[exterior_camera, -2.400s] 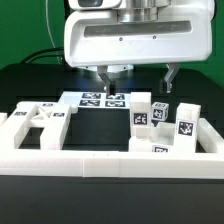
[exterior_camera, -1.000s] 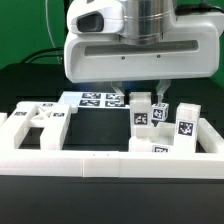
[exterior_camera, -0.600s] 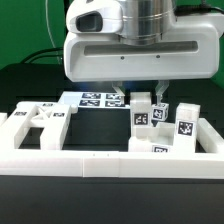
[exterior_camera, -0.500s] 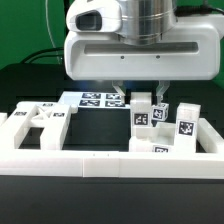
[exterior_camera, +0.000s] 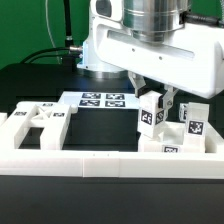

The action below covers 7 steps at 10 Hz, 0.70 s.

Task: Assemble chair

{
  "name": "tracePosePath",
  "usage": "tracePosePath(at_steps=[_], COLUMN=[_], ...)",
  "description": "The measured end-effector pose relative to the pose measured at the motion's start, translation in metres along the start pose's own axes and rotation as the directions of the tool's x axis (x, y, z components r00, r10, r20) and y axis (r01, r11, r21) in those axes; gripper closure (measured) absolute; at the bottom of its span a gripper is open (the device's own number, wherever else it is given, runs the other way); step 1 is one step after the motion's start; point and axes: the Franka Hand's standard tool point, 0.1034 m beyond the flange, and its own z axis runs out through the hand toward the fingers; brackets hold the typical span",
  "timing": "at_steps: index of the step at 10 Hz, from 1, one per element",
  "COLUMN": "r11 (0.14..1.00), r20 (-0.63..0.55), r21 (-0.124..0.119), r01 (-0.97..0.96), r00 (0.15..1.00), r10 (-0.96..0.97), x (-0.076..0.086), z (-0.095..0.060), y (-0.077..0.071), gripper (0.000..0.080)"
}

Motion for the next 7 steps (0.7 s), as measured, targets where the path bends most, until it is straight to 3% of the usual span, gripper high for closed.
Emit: tracePosePath(at_steps=[3, 5, 6, 7], r11=[0.976, 0.971, 0.976, 0.979], r20=[-0.011, -0.010, -0.011, -0.013], r21=[0.035, 0.036, 0.035, 0.033], r01=[-0.213, -0.237, -0.213, -0.202], r00=[0.977, 0.971, 0.977, 0.979], r10=[0.214, 0.237, 0.214, 0.203], x=[0.0004, 0.0001, 0.0001, 0.0001], z=[0.0001, 0.0001, 0.0006, 0.0012], y=[0.0000, -0.0006, -0.0006, -0.0004], gripper=[0.0515, 0.0515, 0.0441, 0.0441])
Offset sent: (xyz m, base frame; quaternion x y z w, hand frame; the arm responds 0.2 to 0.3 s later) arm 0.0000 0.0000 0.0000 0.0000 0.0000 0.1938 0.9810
